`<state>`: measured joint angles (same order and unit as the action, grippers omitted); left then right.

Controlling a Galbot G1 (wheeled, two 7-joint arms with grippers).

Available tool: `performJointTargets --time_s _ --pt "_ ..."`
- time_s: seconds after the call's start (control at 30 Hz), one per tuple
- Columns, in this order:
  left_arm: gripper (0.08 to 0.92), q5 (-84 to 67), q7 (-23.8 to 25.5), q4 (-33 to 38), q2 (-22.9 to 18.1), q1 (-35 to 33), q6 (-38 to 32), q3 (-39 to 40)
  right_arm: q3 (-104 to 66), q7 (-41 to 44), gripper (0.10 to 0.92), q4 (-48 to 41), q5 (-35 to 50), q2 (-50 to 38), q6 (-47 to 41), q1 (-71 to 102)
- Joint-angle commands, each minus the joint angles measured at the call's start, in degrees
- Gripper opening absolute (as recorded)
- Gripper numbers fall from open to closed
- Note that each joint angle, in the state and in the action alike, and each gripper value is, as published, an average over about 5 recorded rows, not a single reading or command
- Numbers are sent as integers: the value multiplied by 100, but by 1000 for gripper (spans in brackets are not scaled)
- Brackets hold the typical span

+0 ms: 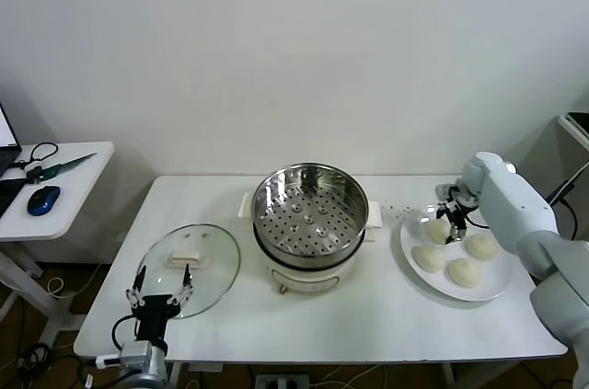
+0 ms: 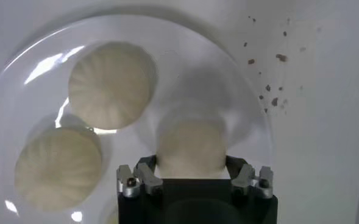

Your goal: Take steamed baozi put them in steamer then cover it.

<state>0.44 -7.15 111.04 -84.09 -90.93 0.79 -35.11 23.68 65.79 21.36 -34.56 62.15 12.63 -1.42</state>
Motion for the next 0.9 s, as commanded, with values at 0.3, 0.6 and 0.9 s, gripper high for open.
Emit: performJointTargets --time_s 0.3,0.6,0.9 --pt "823 2 -3 32 -6 -83 -37 -18 288 247 696 536 445 -248 99 -167" --pt "823 -57 36 143 -7 -144 -21 -25 2067 489 696 2166 2086 -749 354 -1400" --pt "823 -84 108 231 -11 -234 -5 -47 3143 726 698 2769 2428 -337 1349 -2767"
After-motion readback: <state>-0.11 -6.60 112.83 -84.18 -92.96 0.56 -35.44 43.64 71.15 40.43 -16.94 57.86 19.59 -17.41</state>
